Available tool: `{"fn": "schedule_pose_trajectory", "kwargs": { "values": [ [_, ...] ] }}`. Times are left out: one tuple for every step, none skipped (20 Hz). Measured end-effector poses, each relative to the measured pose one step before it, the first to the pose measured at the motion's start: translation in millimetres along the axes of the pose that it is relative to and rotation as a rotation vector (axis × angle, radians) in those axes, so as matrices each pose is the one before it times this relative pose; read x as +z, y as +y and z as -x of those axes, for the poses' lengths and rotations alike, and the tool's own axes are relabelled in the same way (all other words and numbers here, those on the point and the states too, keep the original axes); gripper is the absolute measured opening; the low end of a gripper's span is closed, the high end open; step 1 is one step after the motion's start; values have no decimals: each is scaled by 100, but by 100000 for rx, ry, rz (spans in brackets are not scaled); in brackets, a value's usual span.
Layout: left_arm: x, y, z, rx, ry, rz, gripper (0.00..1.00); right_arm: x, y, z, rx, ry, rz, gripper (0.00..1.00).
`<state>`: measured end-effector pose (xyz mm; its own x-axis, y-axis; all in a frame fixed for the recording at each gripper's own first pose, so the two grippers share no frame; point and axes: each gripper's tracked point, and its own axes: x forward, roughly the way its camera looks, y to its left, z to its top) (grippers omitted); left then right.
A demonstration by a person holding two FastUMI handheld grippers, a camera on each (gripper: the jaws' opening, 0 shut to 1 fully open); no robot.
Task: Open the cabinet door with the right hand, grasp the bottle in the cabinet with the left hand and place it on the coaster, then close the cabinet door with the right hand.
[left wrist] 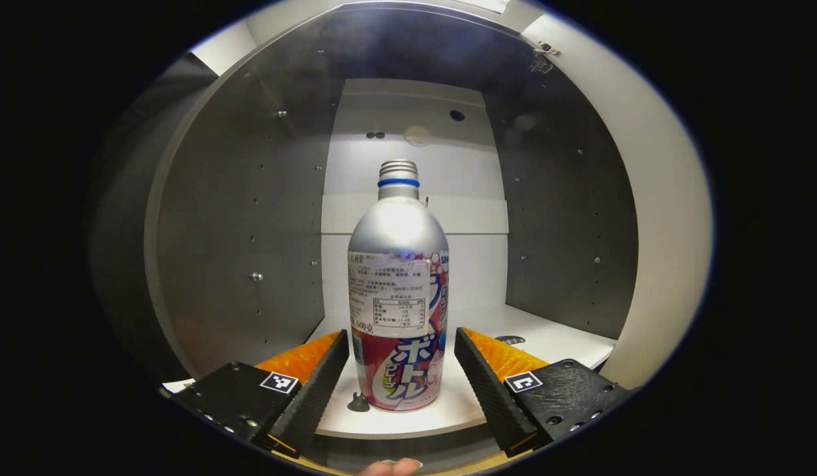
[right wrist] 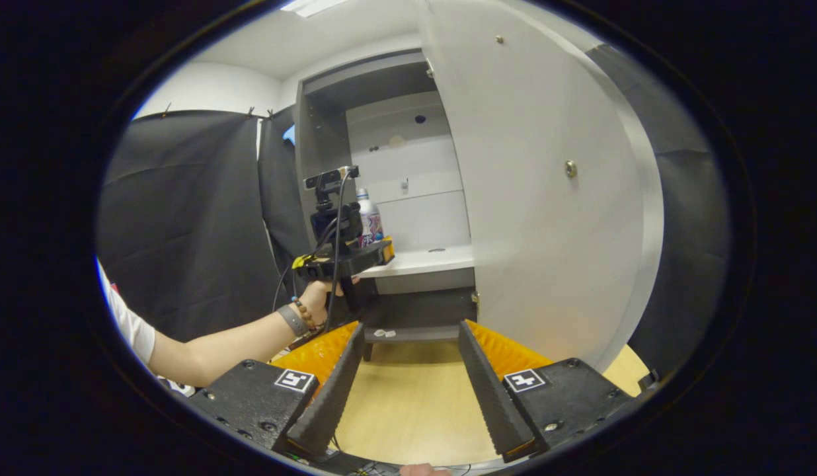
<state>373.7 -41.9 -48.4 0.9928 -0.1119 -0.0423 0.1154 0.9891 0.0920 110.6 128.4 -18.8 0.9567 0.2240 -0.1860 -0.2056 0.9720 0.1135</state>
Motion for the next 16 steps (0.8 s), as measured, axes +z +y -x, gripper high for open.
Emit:
{"fn": "schedule_pose_trajectory", "kwargs": {
  "values": [
    [320,-129,-117,-194,-882,-585,97,-29,17,-8,53,-38,97,90],
    [60,-116,-91,-210,339,-523,97,24,22,-1,99,-28,18,90],
    [-278,-193,-63,-793,1354,-513,97,-26,64,25,250,13,-92,90],
    [-256,-19,-99,152,733,-287,97,31,11,-42,118,8,-131,90],
    [120,103,12,8,70,420,88,-1,11,-4,151,-158,-176,90],
    [89,-80,-91,-686,276,1049,79,54,-5,31,96,-182,-59,90],
    [61,-173,353,-598,-59,1277,89,44,-36,81,110,-209,-18,90],
    [365,97,221,-150,-890,846,78,-6,18,-4,58,69,13,90],
    [444,138,188,239,-1314,690,77,-89,-35,-39,192,125,68,90],
    [531,174,434,360,-1276,673,76,-3,42,10,315,40,41,90],
    [374,96,516,32,-829,881,76,16,36,56,267,-242,65,90],
    [418,234,698,137,-698,878,76,116,59,90,478,-400,56,90],
    [283,296,979,-179,-309,833,76,-7,51,136,448,-299,92,90],
    [115,368,1092,295,-248,789,76,67,55,69,517,-323,67,90],
    [92,341,1274,111,-598,343,76,15,92,43,587,-289,-30,90],
    [-82,464,1439,638,-132,-302,76,0,116,93,868,-205,-49,90]
  ]
}}
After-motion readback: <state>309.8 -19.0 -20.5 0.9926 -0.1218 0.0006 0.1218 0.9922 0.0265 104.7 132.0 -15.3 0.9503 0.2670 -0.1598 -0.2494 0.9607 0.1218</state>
